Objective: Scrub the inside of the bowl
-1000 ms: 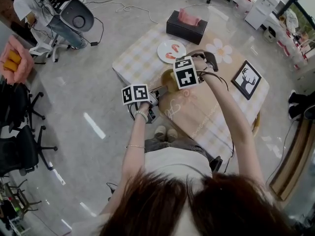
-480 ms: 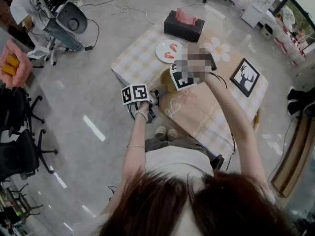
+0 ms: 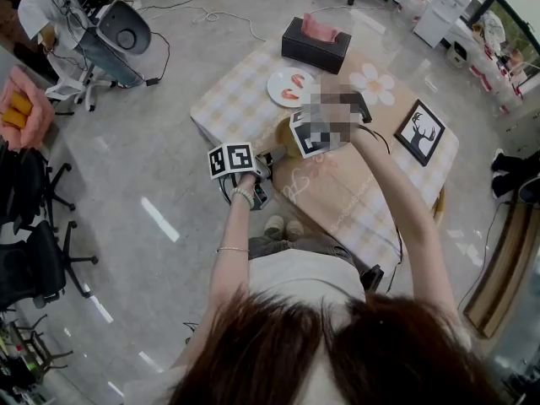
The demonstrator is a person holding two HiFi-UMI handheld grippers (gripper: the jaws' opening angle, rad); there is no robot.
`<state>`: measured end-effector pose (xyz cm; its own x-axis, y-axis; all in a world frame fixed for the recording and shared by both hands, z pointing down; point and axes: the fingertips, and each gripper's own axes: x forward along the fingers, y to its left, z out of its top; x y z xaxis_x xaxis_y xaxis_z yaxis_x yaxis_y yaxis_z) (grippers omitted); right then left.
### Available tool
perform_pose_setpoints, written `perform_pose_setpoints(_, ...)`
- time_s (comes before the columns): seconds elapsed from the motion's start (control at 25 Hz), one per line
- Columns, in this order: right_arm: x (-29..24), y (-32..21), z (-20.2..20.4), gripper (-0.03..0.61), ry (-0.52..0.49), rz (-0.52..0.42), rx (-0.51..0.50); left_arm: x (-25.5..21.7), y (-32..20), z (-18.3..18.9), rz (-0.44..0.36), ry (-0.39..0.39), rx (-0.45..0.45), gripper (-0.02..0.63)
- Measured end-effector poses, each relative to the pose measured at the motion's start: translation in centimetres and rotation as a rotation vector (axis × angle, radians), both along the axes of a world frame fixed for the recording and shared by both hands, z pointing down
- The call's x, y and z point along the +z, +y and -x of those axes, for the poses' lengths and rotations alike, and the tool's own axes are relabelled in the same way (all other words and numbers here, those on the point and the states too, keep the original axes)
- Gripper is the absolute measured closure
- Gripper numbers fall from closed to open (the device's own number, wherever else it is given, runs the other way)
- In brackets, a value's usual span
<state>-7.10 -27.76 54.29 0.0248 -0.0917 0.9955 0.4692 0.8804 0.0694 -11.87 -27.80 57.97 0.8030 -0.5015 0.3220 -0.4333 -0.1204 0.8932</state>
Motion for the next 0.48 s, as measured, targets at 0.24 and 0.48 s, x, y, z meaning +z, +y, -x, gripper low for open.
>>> perform_pose_setpoints(0.24, 0.1, 0.8, 0.2, 0.5, 0.004, 0.03, -0.006, 0.1, -0.1, -0.1, 0.0, 0.006, -0.003, 0.499)
perform_pose_setpoints(0.48, 0.4, 1.6, 1.2, 0.5, -0.016, 0.067, -0.015, 0.1, -0.1, -0.1, -0.002, 0.016, -0.007, 0.499)
